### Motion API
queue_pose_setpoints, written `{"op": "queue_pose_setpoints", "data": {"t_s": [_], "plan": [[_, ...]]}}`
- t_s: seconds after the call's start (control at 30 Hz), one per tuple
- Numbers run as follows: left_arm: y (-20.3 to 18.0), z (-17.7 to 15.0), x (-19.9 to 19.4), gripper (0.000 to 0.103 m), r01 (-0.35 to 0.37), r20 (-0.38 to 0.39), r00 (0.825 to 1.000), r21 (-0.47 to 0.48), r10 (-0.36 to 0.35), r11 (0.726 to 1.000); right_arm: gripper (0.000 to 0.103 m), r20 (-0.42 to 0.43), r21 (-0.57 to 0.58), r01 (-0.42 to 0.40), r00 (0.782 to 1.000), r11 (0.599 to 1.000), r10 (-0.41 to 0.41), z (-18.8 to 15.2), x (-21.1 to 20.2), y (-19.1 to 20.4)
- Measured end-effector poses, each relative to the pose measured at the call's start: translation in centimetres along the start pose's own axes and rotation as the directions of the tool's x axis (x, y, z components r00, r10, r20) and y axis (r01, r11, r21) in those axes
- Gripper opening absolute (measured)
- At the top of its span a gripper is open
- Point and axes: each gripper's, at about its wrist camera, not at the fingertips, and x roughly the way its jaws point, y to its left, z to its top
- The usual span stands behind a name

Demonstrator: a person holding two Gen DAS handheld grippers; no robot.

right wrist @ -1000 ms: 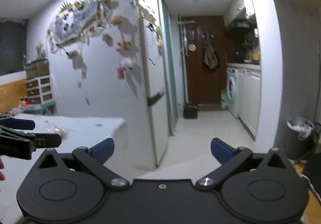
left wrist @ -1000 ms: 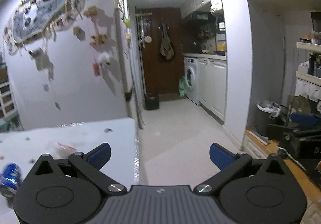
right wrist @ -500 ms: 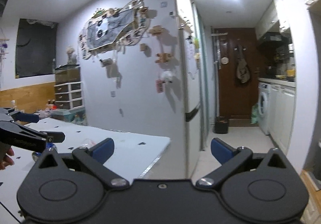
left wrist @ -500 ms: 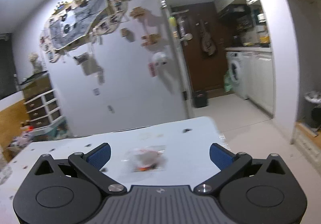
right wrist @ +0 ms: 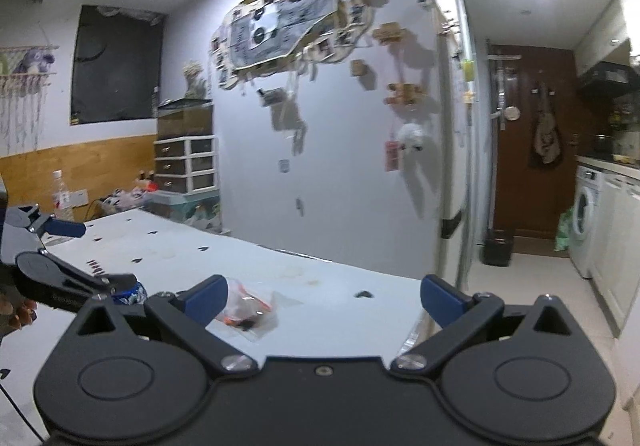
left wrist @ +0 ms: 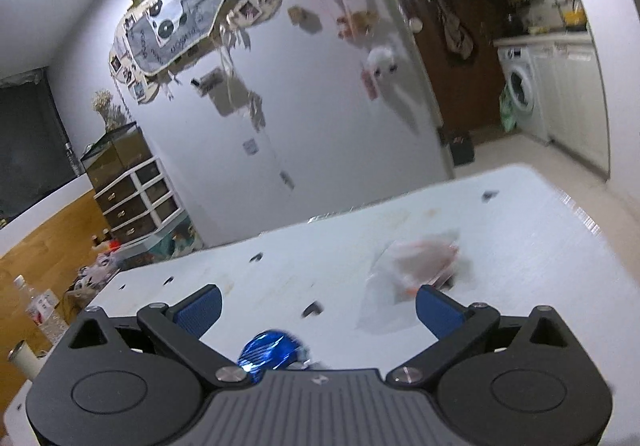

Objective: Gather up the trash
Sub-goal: 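Grasp the crushed blue can with left tool while right tool grasps the clear bag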

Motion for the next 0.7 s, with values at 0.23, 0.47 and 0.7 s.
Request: {"op": "queue_pose_setpoints", "data": {"t_s": [0.23, 0.47, 0.7], "plan": [[1.4, -2.0, 3.5, 0.092, -0.032, -0.099, 0.994, 0.054, 0.037, 0.998, 0.103, -0.042, 0.054, -0.078, 0.996, 0.996, 0.080, 0.1, 6.7, 1.5], [1.5, -4.2, 6.0, 0.085, -0.046, -0.191, 0.979, 0.155, 0.076, 0.987, 0.103, -0.107, 0.127, -0.150, 0.981, 0.980, 0.164, -0.1, 13.7, 2.2], [3.1, -5.0, 7.5, 0.070, -0.046, -0.223, 0.972, 0.128, 0.074, 0.991, 0.095, -0.187, 0.122, -0.158, 0.966, 0.980, 0.179, -1.6, 18.3, 3.6]]}}
